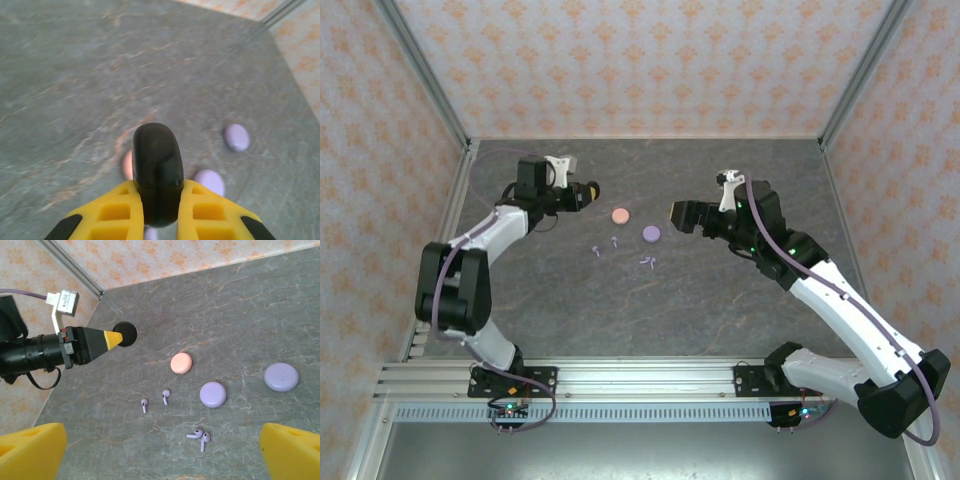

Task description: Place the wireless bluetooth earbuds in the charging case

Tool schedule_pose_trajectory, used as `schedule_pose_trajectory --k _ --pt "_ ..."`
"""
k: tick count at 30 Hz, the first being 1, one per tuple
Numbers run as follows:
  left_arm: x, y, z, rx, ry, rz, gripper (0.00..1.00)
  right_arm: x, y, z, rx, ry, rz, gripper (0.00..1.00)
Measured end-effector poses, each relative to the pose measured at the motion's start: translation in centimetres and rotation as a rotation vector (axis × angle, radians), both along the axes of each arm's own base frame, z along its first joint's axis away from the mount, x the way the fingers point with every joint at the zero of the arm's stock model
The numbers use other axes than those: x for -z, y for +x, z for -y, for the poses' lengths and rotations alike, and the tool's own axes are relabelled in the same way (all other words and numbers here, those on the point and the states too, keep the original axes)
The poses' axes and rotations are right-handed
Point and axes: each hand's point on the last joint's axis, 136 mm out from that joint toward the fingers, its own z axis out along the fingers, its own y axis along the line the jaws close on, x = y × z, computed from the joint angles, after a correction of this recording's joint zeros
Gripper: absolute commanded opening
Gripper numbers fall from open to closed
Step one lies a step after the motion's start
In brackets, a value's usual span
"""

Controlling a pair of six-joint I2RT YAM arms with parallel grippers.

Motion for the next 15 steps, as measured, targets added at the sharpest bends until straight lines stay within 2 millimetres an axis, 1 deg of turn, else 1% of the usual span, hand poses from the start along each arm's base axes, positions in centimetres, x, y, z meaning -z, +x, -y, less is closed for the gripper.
schedule_pose_trajectory --k 1,3,7,11,13,14,15 --pt "0.9 0.4 -0.4 0.0 0.003 -0.033 0.0 0.2 0.1 0.0 0.005 -0.002 -0.007 0.99" --pt "2.6 0.8 -0.6 0.014 0.002 -0.097 0.0 0.7 0.4 -0.1 0.012 -0.01 -0.019 0.99" --pt "5.6 0.8 -0.3 0.041 -0.02 -0.209 0.01 1.8 0.7 -0.2 0.019 -0.028 -0.049 0.99" --pt "8.1 1.3 0.0 0.057 -0.056 -0.297 0.02 2.1 0.8 -0.2 0.02 -0.033 -0.061 0.99" --pt "9.5 1.3 0.0 0.054 -0.069 -0.337 0.06 2.3 0.8 -0.2 0.02 -0.036 -0.065 0.99" --pt "10.1 1.2 0.2 0.057 -0.079 -0.356 0.11 2.3 0.7 -0.2 0.02 -0.037 -0.068 0.99" --pt "10.1 1.3 0.2 0.06 -0.096 -0.361 0.14 2.4 0.7 -0.2 0.02 -0.038 -0.069 0.99"
